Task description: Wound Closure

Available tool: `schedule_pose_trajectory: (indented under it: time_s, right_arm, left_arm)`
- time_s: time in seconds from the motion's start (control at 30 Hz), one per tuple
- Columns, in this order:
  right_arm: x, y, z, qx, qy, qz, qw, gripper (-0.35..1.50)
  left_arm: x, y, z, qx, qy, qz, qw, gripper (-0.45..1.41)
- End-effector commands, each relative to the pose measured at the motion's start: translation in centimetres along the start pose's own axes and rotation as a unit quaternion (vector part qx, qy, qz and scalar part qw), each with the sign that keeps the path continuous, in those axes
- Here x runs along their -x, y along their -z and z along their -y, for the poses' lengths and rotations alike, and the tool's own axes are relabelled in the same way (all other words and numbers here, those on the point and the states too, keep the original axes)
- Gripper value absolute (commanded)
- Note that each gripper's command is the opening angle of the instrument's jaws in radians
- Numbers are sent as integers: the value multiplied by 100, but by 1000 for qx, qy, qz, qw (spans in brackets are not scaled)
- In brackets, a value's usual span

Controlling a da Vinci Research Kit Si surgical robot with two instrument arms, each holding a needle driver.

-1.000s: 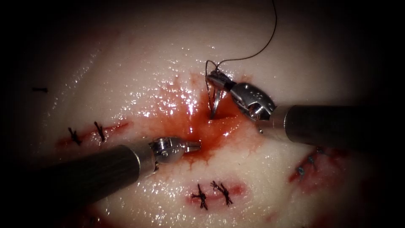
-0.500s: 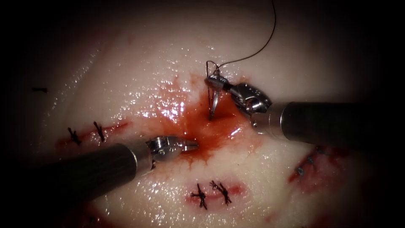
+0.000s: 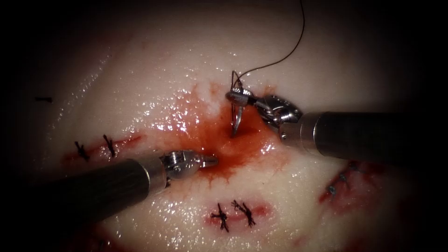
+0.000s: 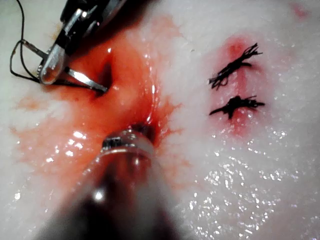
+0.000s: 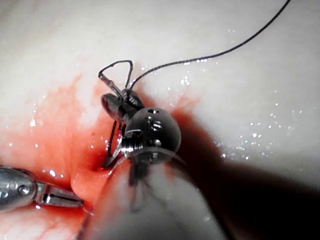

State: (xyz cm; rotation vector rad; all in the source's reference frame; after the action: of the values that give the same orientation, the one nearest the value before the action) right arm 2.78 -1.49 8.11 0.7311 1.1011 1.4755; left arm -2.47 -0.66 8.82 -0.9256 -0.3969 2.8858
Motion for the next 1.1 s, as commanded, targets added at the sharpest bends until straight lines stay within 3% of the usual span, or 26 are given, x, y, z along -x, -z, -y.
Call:
schedule_pose_trajectory:
  time_s: [0.03,0.33,0.73,1.1]
  right_arm:
    - [8,-10,-2,-5,-11,3,1000,-35]
    - [17,-8,-18,-36,-114,3,993,-35]
    - [29,-10,-5,-79,-191,0,978,-35]
    - [47,-14,10,-88,-250,48,963,-35]
  left_arm:
    - [0,-9,1,1,-1,0,1000,4]
    - [3,-5,1,4,0,4,1000,4]
    - [4,-4,1,5,0,5,1000,4]
    - [7,-4,1,6,-2,9,1000,4]
